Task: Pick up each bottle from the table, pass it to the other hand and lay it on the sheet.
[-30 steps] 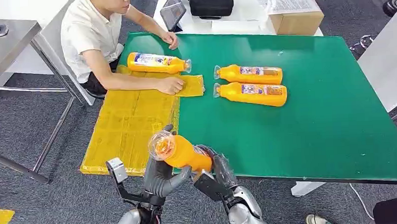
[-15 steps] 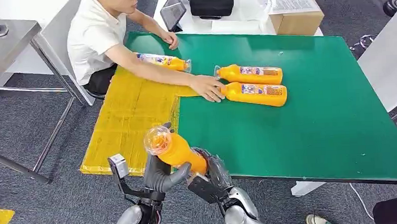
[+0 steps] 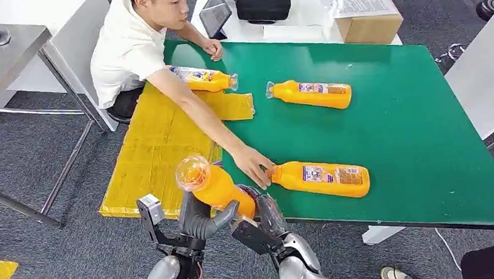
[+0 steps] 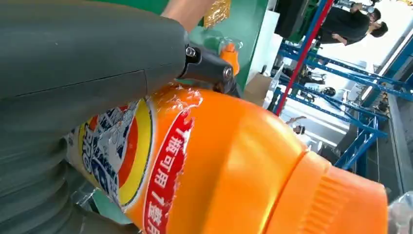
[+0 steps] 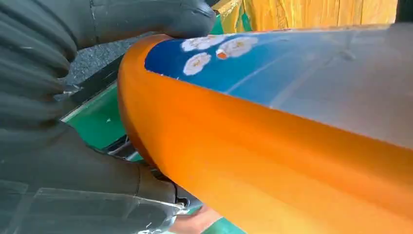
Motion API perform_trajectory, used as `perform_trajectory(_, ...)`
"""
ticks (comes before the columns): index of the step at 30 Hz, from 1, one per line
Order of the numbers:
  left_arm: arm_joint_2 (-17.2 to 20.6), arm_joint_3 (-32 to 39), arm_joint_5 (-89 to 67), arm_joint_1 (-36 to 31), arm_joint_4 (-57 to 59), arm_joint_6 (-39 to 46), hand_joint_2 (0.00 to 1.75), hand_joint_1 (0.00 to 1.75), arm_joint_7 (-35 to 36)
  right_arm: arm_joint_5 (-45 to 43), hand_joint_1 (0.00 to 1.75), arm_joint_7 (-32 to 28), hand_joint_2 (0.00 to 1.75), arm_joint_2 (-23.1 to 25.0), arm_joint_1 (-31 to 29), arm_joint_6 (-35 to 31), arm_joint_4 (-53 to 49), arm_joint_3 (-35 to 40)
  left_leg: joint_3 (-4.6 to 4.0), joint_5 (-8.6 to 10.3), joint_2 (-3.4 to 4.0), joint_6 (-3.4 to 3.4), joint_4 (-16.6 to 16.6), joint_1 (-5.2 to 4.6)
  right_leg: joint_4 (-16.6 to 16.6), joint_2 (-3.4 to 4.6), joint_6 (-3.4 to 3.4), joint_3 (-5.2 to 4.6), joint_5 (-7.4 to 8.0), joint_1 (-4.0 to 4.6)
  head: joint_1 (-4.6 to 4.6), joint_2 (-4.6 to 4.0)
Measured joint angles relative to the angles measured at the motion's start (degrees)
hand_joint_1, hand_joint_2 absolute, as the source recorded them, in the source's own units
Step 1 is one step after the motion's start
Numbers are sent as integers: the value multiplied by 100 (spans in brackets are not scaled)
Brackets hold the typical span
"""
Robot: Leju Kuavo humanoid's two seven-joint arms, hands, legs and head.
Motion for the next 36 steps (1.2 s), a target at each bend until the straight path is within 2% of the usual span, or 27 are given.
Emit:
perform_trajectory(8, 0, 145, 46, 11, -31, -11, 175, 175, 46, -184, 0, -228, 175, -46, 158, 181, -83, 31, -1, 0, 0, 0, 0, 0, 0, 0, 0, -1, 0, 0, 0, 0)
perform_trajectory(12, 2, 328, -116, 31, -76, 245, 175, 175, 107, -210, 0, -538, 175, -39, 334, -27, -269, 33, -2, -1, 1, 0, 0, 0, 0, 1, 0, -3, -1, 0, 0, 0)
perform_trajectory(15, 9, 569, -127, 17, -83, 306, 175, 175, 122, -97, 0, -616, 175, -46, 479, -423, -389, 29, -2, 0, 0, 0, 0, 1, 0, 0, -1, -4, -1, 1, 0, 0)
perform_trajectory(17, 11, 747, -79, 7, -124, 430, 175, 175, 172, 62, 0, -732, 175, -59, 596, -996, -472, -41, -2, 0, 0, 0, 0, 1, 0, 0, -1, -4, -1, 1, 2, 0)
perform_trajectory(20, 39, 1036, -481, -39, -155, 1075, 175, 175, 173, 552, 0, -900, 175, -63, 844, -1746, -699, -325, -2, 0, 0, 0, 0, 1, 0, 0, -1, -3, -1, 1, 2, 0)
perform_trajectory(23, 85, 1176, -777, -98, -153, 1360, 175, 175, 109, 770, 0, -975, 175, -59, 1004, -1816, -864, -547, -2, 0, -1, 0, 0, 1, 0, -1, -1, -4, -1, 0, 4, 0)
perform_trajectory(26, 135, 1204, -2245, -264, 3, 2575, 175, 175, -175, 1721, 0, -1276, 175, 122, 1311, -1821, -1303, -1069, -4, 0, -3, 0, 0, 1, 0, -3, -1, -6, -1, 0, 0, 0)
perform_trajectory(28, 197, 1244, -3123, -488, 265, 2993, 175, 175, -223, 2377, 0, -1320, 175, 284, 1493, -1823, -1730, -1524, -6, 2, -10, -3, 0, 2, 0, -12, -1, -5, -1, 1, 0, 0)
perform_trajectory(30, 256, 1285, -4111, -710, 573, 3303, 175, 175, -156, 2599, 0, -1338, 175, 404, 1594, -1823, -2126, -1955, -5, 4, -9, -3, 0, 3, 1, -12, -1, -3, 0, 2, 2, 0)
perform_trajectory(33, 354, 1336, -6713, -1100, 1115, 3272, 175, 175, 718, 2432, 0, -1338, 175, 498, 1627, -1836, -2464, -2365, -1, 7, -7, -5, 0, 2, 1, -10, 0, 1, 1, 0, 4, 0)
perform_trajectory(36, 450, 1261, -7749, -1414, 1682, 2860, 175, 175, 1340, 2277, 0, -1340, 175, 536, 1627, -1836, -2505, -2406, -1, 9, -3, -6, 0, -1, 1, -8, -14, -4, 13, -1, 2, 0)
